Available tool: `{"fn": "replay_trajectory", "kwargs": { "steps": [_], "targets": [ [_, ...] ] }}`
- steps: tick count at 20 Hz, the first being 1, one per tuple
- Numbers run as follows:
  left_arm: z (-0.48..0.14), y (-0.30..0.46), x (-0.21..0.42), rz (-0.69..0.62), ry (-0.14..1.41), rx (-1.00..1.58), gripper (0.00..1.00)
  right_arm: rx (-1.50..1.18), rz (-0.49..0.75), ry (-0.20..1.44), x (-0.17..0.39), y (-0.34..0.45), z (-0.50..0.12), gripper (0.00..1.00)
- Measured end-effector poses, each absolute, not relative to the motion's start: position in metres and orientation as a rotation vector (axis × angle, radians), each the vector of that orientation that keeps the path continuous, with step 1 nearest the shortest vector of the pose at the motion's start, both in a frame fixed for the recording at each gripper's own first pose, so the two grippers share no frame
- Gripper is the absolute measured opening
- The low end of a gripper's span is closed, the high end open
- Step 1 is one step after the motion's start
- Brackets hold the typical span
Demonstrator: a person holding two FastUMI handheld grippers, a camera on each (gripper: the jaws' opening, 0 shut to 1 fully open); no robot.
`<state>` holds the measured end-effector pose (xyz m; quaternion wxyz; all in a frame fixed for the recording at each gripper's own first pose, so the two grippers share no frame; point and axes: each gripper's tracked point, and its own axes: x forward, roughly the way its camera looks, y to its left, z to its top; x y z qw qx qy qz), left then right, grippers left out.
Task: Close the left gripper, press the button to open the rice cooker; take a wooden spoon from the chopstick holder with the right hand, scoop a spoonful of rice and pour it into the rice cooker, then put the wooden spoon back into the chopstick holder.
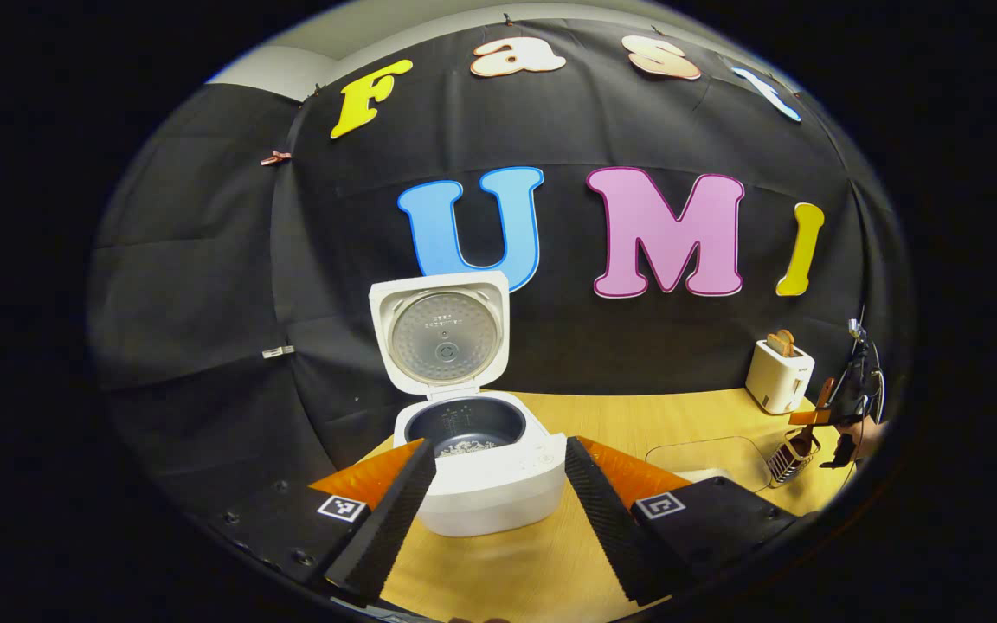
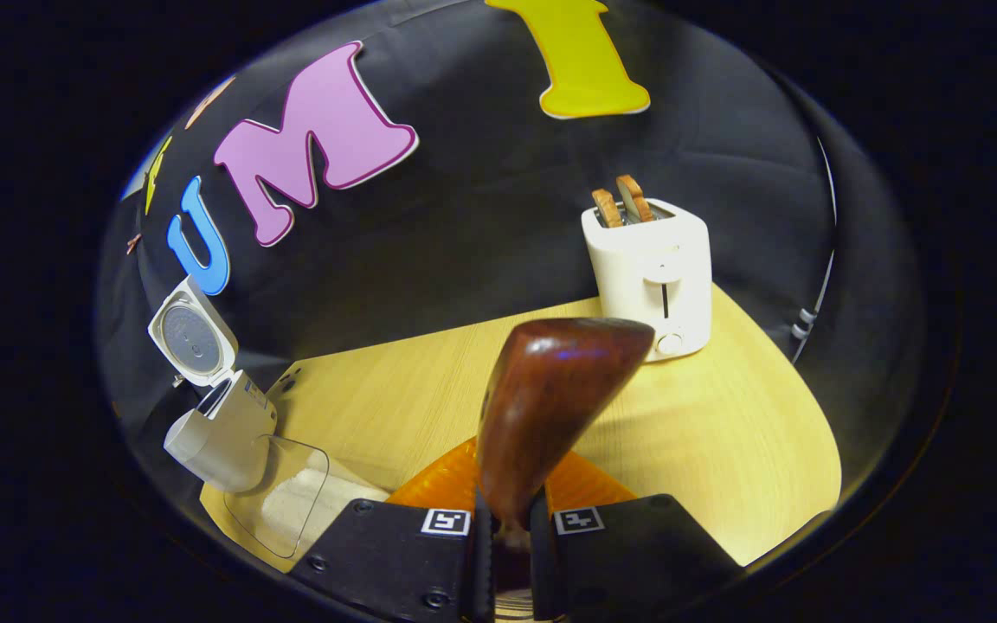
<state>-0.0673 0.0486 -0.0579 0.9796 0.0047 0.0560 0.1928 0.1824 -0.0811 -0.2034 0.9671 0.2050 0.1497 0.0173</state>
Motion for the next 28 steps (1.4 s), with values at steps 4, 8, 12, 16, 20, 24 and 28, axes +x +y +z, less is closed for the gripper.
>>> {"fn": "replay_trajectory", "kwargs": {
  "steps": [4,8,12,16,20,24,28],
  "targets": [
    [-0.057,0.058,-0.060,0.358,0.095,-0.012,0.97,0.481,-0.011,0.248,0.172,-0.094,-0.173,0.20],
    [-0.057,0.081,-0.055,0.339,0.077,-0.036,0.97,0.418,0.023,0.155,0.154,-0.078,-0.110,0.20],
    [-0.055,0.104,-0.047,0.320,0.060,-0.057,0.97,0.417,0.123,0.094,0.150,-0.015,-0.061,0.20],
    [-0.053,0.124,-0.041,0.281,0.057,-0.056,0.97,0.349,0.228,0.153,0.156,0.070,-0.073,0.20],
    [-0.059,0.146,-0.036,0.238,0.072,-0.036,0.97,0.152,0.198,0.275,0.168,0.115,-0.132,0.20],
    [-0.055,0.167,-0.022,0.209,0.057,-0.027,0.97,0.020,0.129,0.362,0.175,0.127,-0.174,0.20],
    [-0.057,0.181,-0.008,0.179,0.060,-0.011,0.97,-0.072,0.085,0.461,0.176,0.136,-0.209,0.20]
  ]
}}
